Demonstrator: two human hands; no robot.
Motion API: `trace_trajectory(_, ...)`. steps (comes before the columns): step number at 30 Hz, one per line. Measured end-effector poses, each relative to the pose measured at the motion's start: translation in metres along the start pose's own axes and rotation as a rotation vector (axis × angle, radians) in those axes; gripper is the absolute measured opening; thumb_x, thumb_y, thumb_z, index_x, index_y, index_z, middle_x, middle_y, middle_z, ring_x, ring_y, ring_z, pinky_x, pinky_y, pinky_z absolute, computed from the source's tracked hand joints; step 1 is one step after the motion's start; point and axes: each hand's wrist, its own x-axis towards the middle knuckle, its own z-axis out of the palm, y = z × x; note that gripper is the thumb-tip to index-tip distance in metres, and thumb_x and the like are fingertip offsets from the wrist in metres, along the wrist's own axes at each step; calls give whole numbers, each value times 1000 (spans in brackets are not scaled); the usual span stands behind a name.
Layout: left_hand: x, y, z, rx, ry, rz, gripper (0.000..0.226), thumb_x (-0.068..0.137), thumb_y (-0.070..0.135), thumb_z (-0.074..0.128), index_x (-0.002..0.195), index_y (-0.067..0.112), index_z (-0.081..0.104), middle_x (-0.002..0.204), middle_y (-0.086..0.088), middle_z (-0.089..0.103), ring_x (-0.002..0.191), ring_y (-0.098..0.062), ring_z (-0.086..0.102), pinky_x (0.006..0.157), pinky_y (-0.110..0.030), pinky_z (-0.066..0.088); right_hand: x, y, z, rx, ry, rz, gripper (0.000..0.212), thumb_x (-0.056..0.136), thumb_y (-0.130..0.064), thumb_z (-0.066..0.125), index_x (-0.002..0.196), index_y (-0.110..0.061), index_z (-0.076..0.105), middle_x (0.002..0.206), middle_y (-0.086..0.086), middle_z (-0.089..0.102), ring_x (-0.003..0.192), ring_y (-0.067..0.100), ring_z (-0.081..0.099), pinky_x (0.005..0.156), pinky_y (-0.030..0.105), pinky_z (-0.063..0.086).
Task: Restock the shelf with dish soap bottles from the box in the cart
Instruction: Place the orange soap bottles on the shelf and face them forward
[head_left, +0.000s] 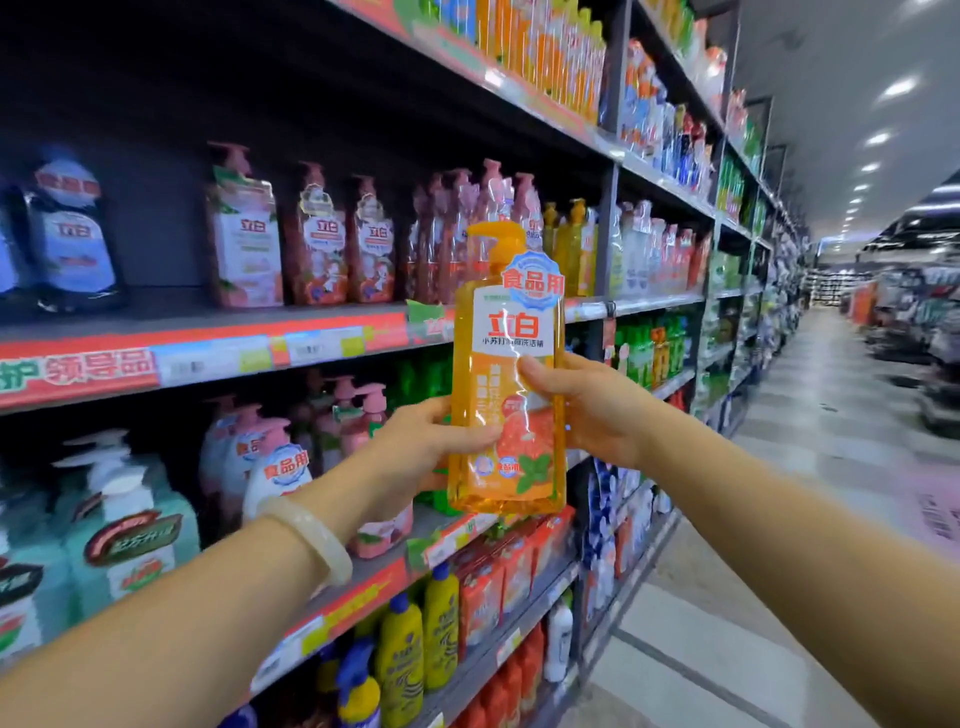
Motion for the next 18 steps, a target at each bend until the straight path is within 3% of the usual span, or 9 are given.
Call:
trace_trajectory(3, 43, -6, 7, 11, -7, -13, 28, 79, 14, 68, 107, 17, 64, 96, -3, 72, 86, -21, 68, 69, -32, 56, 29, 10, -31, 14, 4, -9, 38, 81, -36, 66, 116, -24, 62, 119, 4, 68, 113, 31, 61, 99, 52, 47)
trace_trajectory(7, 107, -22, 26, 9, 11, -21, 34, 79, 9, 68, 113, 12, 63, 99, -6, 70, 88, -23, 67, 80, -39, 55, 71, 28, -83, 55, -6, -8, 52, 73, -36, 70, 121, -20, 59, 118, 5, 68, 113, 32, 62, 100, 54, 45)
trace_trajectory(11, 182, -33, 60, 18, 40, 2, 30, 80, 9, 67, 110, 12, 63, 93, -5, 71, 75, -17, 68, 59, -25, 55, 117, 36, -153, 46, -12, -13, 63, 68, -37, 71, 125, -15, 56, 124, 8, 65, 117, 34, 58, 100, 56, 43)
trace_trajectory(12, 201, -35, 70, 24, 55, 10, 30, 81, 9, 67, 110, 11, 63, 94, -5, 70, 75, -17, 67, 59, -24, 55, 129, 37, -173, 50, -17, -12, 60, 70, -36, 71, 124, -14, 56, 126, 8, 64, 118, 34, 57, 101, 56, 43)
trace_trajectory(15, 264, -35, 101, 18, 112, 38, 34, 80, 5, 68, 113, 9, 62, 93, -5, 70, 69, -13, 68, 54, -22, 54, 164, 33, -232, 57, -30, -20, 26, 86, -28, 62, 111, -21, 62, 121, 5, 66, 113, 28, 60, 101, 53, 44)
trace_trajectory(18, 327, -27, 130, -1, 150, 62, 32, 80, 3, 68, 111, 10, 62, 89, -3, 69, 62, -8, 68, 51, -20, 53, 203, 23, -290, 50, -38, -48, 33, 85, -28, 62, 117, -21, 60, 122, 5, 65, 112, 26, 61, 100, 51, 45)
